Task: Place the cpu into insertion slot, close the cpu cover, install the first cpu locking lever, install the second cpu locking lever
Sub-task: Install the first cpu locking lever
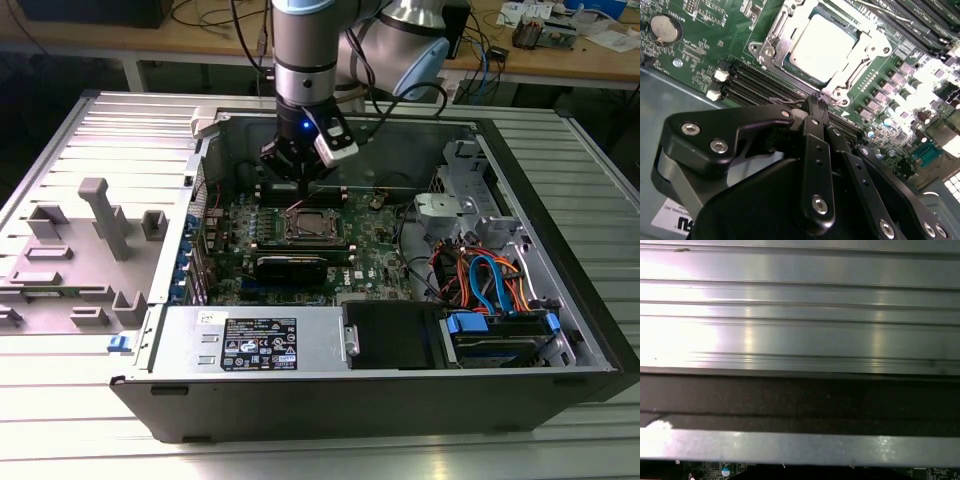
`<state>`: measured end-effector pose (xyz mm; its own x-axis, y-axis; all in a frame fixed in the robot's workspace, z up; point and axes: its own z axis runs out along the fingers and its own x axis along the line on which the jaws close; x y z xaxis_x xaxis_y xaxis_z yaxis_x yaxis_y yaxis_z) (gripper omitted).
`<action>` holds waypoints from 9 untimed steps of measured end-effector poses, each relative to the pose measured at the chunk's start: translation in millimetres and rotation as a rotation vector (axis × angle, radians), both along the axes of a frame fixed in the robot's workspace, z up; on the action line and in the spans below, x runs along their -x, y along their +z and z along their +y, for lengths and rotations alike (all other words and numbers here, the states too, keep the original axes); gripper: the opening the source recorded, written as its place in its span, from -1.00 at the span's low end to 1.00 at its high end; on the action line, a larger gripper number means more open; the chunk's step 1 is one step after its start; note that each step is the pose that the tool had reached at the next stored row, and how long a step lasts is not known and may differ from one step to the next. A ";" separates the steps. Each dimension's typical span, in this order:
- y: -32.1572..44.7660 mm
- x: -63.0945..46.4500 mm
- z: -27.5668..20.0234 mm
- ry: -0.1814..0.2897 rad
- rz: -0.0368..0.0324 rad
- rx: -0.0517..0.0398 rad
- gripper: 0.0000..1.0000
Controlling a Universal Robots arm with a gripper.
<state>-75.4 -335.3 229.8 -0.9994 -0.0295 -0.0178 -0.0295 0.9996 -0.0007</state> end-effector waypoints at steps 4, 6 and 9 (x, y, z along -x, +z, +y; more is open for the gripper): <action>-2.1 -1.6 0.2 0.000 0.0000 0.0000 -0.79; -3.0 -2.8 0.2 0.000 0.0001 0.0001 -0.79; -4.2 -5.8 0.2 0.000 0.0001 0.0001 -0.79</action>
